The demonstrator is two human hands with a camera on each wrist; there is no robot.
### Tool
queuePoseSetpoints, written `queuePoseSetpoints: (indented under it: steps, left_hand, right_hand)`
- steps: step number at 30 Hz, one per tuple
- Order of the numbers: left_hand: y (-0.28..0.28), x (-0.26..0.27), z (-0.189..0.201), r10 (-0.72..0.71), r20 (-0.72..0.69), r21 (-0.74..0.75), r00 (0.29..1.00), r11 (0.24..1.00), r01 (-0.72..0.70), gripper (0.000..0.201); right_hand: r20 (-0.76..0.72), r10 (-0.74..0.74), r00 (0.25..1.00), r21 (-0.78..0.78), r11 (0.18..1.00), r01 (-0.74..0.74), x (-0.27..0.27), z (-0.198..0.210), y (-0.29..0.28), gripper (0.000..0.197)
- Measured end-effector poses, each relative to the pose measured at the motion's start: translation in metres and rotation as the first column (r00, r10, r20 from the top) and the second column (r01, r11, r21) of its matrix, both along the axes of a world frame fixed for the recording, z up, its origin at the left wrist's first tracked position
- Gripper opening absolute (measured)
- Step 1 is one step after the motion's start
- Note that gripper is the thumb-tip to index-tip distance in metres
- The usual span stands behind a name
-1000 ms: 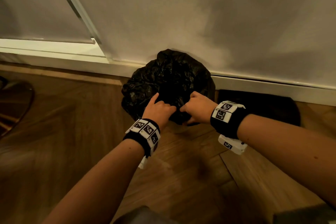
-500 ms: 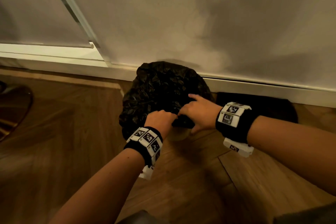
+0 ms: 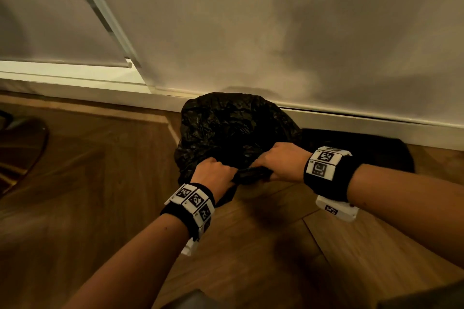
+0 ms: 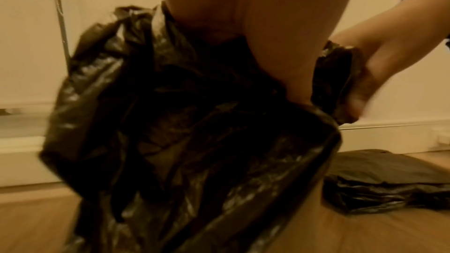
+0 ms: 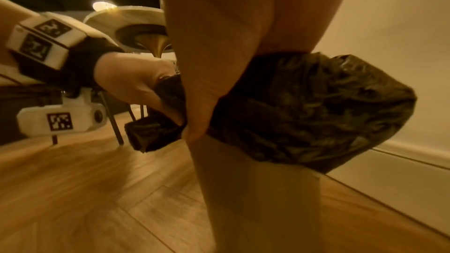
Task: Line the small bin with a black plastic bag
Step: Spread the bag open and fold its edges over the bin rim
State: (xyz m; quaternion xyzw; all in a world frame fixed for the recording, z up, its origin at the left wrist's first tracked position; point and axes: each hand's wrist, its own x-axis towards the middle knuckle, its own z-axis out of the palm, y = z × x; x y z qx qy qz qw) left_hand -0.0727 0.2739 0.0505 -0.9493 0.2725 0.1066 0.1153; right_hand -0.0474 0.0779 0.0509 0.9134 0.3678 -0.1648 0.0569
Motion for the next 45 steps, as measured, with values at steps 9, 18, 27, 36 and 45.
queuePoseSetpoints:
  steps: [9, 18, 27, 36, 45]
  left_hand:
    - [-0.009, -0.006, -0.006, 0.026, -0.001, -0.042, 1.0, 0.999, -0.026, 0.032]
    - [0.011, -0.001, 0.002, 0.033, 0.063, -0.077, 0.997, 0.997, -0.028, 0.03]
    - [0.043, -0.006, 0.005, 0.635, -0.389, -0.663, 0.667, 0.31, -0.682, 0.041]
    - [0.034, -0.003, 0.012, 0.267, -0.937, -0.213, 0.225, 0.074, -0.974, 0.071]
    - [0.014, 0.018, 0.01, 0.403, -0.858, -0.314, 0.318, 0.078, -0.946, 0.036]
  right_hand:
    - [-0.011, -0.009, 1.0, -0.004, 1.0, 0.009, -0.002, 0.004, 0.012, 0.033]
    - [-0.043, -0.066, 0.997, -0.084, 0.994, 0.062, 0.005, 0.016, 0.003, 0.034]
    - [-0.125, -0.258, 0.958, 0.036, 0.964, 0.264, -0.014, 0.01, 0.048, 0.025]
    - [-0.11, -0.739, 0.665, 0.461, 0.555, 0.692, 0.032, 0.049, -0.008, 0.066]
    - [-0.904, -0.405, 0.14, 0.228, -0.178, 0.957, 0.018, -0.019, -0.045, 0.115]
